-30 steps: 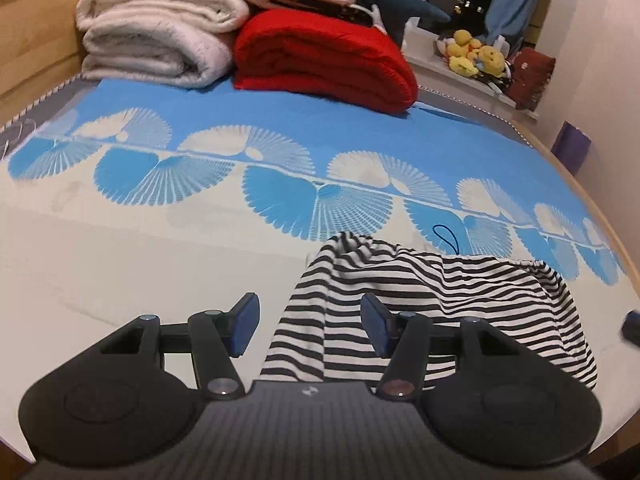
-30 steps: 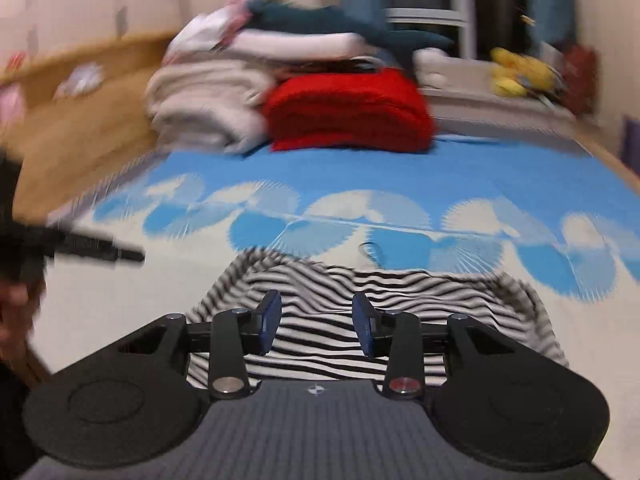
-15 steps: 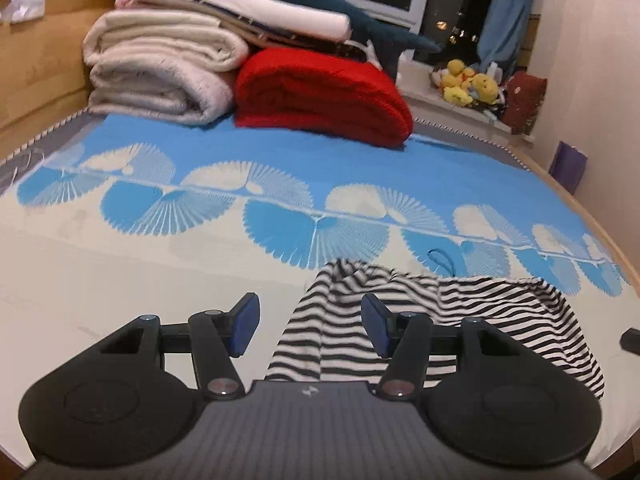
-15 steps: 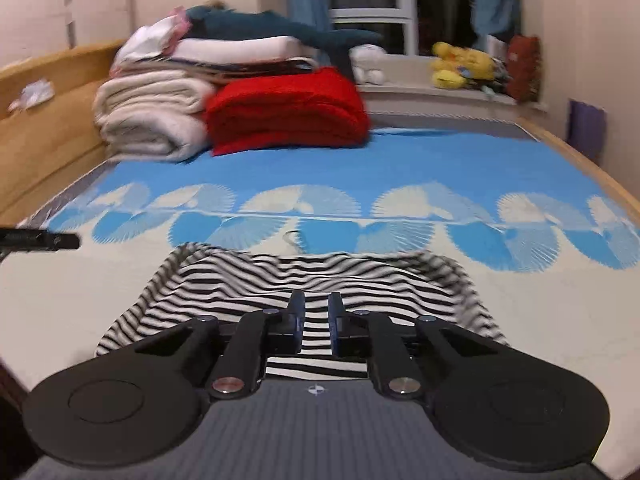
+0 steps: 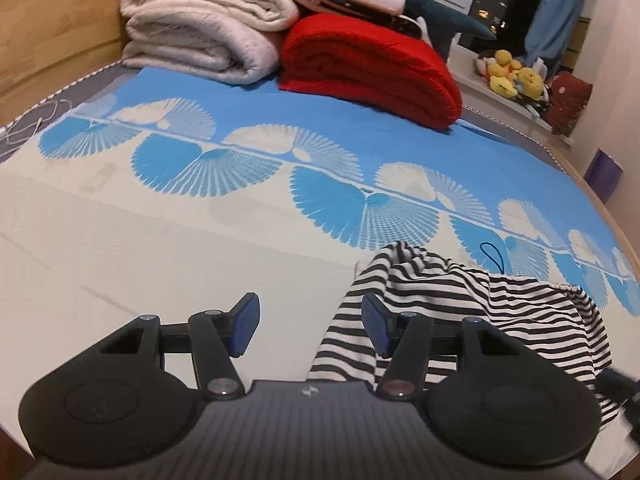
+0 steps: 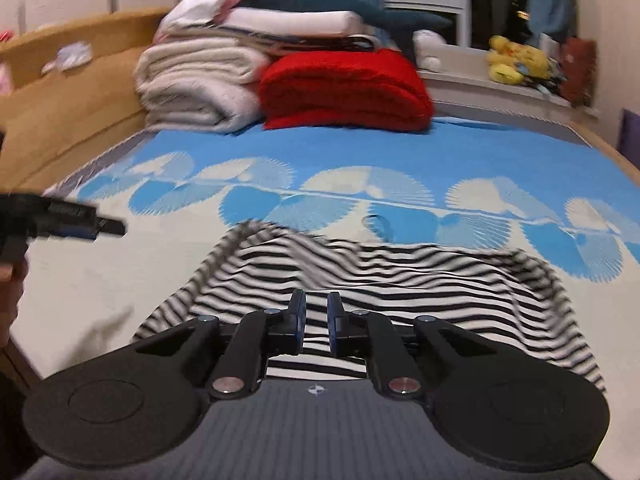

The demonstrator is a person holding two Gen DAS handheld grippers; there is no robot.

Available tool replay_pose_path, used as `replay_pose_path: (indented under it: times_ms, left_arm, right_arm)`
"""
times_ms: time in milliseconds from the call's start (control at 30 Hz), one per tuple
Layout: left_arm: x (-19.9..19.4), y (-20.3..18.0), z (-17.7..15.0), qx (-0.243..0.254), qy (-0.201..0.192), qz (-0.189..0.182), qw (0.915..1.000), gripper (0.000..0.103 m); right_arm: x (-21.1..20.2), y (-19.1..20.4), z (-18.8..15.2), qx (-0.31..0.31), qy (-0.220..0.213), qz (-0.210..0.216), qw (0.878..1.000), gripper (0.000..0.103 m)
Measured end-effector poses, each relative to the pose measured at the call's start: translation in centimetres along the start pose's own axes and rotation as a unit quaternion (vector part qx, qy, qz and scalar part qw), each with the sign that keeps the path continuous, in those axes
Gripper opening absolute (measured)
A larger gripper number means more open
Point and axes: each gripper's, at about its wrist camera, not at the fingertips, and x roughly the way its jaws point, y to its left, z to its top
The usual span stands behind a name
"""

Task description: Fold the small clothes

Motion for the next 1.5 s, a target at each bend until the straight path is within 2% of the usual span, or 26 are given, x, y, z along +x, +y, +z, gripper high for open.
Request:
replay_pose_path:
  times_ms: [133,233,367,433,567,633,733,767,800,867,933,967,1067,1167,1233,1267,1300,1333,1367,1467,1500]
  left_arm:
    - [-0.8,1.6,-0.1,-0.008,-0.005,0.007,0.9999,0.062]
    - [-1.4,3.1,0.1,-0.021,-0.007,0.011,0.9997,0.062]
    - [-2.0,5.5,0.4,-0.047,-0.005,0.018,0.9987,0.062]
    - [-2.0,6.4,0.5,-0.054,-0.002,0.021,0.9983,0.062]
    - [-1.8,7.2,0.8,-0.048,0.004,0.022,0.9986,0.062]
    - [-1.5,7.0,0.8,-0.034,0.009,0.022,0.9992,0.062]
    - [-0.5,6.1,0.8,-0.008,0.015,0.014,0.9998,0.063]
    - [0.0,5.7,0.9,-0.003,0.018,0.004,0.9998,0.066]
    - [0.5,5.4,1.0,-0.003,0.023,-0.009,0.9997,0.072]
    - [2.0,4.8,1.2,-0.016,0.045,-0.052,0.9975,0.081]
    - [4.1,4.3,1.4,-0.044,0.078,-0.111,0.9897,0.086]
    - [5.7,4.2,1.6,-0.067,0.104,-0.145,0.9816,0.088]
    - [10.9,3.6,1.5,-0.133,0.178,-0.215,0.951,0.091]
    - [15.8,1.7,0.7,-0.138,0.246,-0.258,0.924,0.091]
    - [17.6,0.4,0.2,-0.128,0.266,-0.269,0.9168,0.088]
    - [18.2,-0.2,0.1,-0.125,0.269,-0.271,0.9158,0.077]
    - [18.6,-0.6,0.2,-0.124,0.265,-0.269,0.9178,0.054]
    - [18.7,-0.7,0.4,-0.125,0.257,-0.268,0.9202,0.038]
    - [18.6,-0.8,0.5,-0.123,0.251,-0.27,0.9214,0.016]
    - [16.5,-0.4,1.9,-0.097,0.219,-0.266,0.9339,0.01]
    - [15.5,0.2,2.5,-0.105,0.205,-0.27,0.9349,0.008]
  right_arm:
    - [2.4,4.9,-0.8,-0.086,0.01,0.04,0.995,0.011]
    - [4.4,9.2,-2.1,-0.157,0.02,0.076,0.984,0.014]
    - [7.0,14.7,-4.0,-0.252,0.025,0.117,0.96,0.035]
    - [8.0,16.7,-4.8,-0.285,0.023,0.132,0.949,0.04]
    - [10.9,19.5,-6.3,-0.329,0.052,0.147,0.932,0.044]
    - [12.3,20.5,-7.1,-0.35,0.069,0.13,0.925,0.044]
    - [13.6,20.9,-7.4,-0.357,0.081,0.116,0.923,0.039]
    - [13.7,20.9,-7.2,-0.352,0.083,0.114,0.925,0.021]
    - [13.7,20.6,-6.9,-0.346,0.084,0.109,0.928,0.012]
    - [13.4,19.6,-5.7,-0.304,0.083,0.123,0.941,0.009]
    - [12.2,18.4,-4.0,-0.262,0.06,0.128,0.955,0.008]
    - [11.6,17.7,-3.1,-0.24,0.049,0.129,0.961,0.008]
    - [9.6,15.3,-1.4,-0.175,0.03,0.141,0.974,0.007]
    - [8.0,13.6,-0.8,-0.147,0.019,0.151,0.977,0.007]
    - [7.2,12.8,-0.6,-0.131,0.015,0.158,0.979,0.006]
    - [6.9,12.5,-0.5,-0.126,0.014,0.16,0.979,0.006]
    - [6.7,12.3,-0.3,-0.123,0.014,0.163,0.979,0.005]
    - [6.5,12.1,-0.3,-0.12,0.013,0.166,0.979,0.005]
    - [6.4,12.1,-0.3,-0.119,0.013,0.168,0.978,0.005]
    - [6.0,12.2,0.1,-0.114,0.008,0.181,0.977,0.004]
    - [6.0,12.2,0.4,-0.104,0.005,0.189,0.976,0.004]
